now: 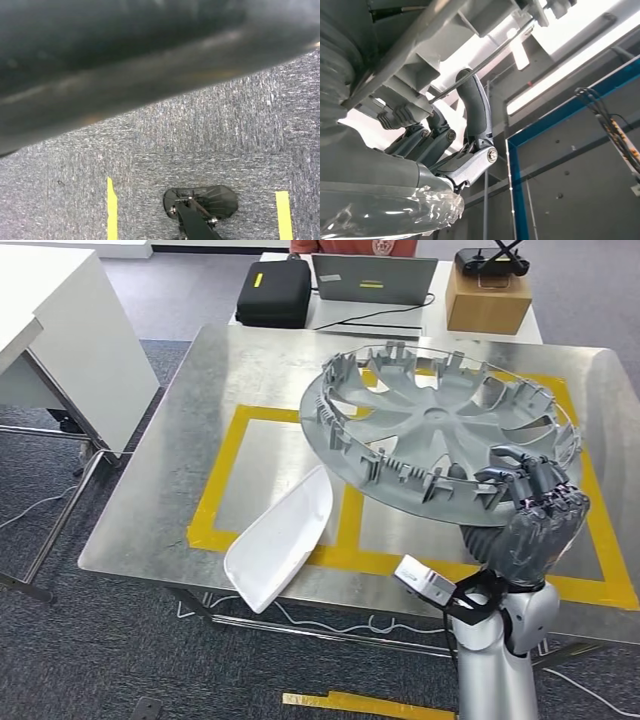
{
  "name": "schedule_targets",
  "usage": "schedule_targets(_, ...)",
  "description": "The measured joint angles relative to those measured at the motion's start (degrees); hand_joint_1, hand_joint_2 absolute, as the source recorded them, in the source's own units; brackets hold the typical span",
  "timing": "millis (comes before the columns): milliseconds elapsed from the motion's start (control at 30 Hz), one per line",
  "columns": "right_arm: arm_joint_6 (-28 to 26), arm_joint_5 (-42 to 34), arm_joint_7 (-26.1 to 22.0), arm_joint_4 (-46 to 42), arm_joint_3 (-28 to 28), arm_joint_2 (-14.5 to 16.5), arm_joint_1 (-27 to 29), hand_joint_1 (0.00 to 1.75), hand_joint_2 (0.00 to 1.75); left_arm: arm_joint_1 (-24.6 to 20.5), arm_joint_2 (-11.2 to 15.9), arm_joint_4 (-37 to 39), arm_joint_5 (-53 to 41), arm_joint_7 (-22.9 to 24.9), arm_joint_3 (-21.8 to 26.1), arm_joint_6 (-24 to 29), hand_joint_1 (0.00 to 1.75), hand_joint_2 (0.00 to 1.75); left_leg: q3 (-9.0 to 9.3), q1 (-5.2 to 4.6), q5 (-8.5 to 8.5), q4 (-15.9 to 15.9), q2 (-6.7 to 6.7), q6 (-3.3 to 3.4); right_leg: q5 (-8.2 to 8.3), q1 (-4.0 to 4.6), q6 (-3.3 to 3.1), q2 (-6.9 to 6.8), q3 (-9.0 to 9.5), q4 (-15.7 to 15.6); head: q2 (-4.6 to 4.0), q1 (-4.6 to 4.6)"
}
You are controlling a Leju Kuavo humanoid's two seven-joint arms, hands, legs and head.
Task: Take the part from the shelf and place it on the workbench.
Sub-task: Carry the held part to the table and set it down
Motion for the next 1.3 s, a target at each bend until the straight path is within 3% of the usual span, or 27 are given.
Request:
schedule_targets(300,-0.01,2.37,9.2,2.74,-3.39,-0.09,1.13,1.75,1.75,0.74,0.02,0.0,0.84,-0.56,0.13,-0.33,0.0,0.0,0.0,-0.22,-0.05,0.06,0.0,-0.01,0.04,-0.26,0.06,-0.01,0.14,-0.14,0.0,0.01)
schedule_targets(1300,-0.02,2.38,9.45,4.84,-4.44,-0.11,1.58,1.75,1.75,0.92,0.02,0.0,0.84,-0.71,0.16,-0.34,0.0,0.0,0.0,-0.29,-0.08,0.08,0.0,0.04,0.05,-0.34,0.09,-0.02,0.14,-0.16,0.0,0.0)
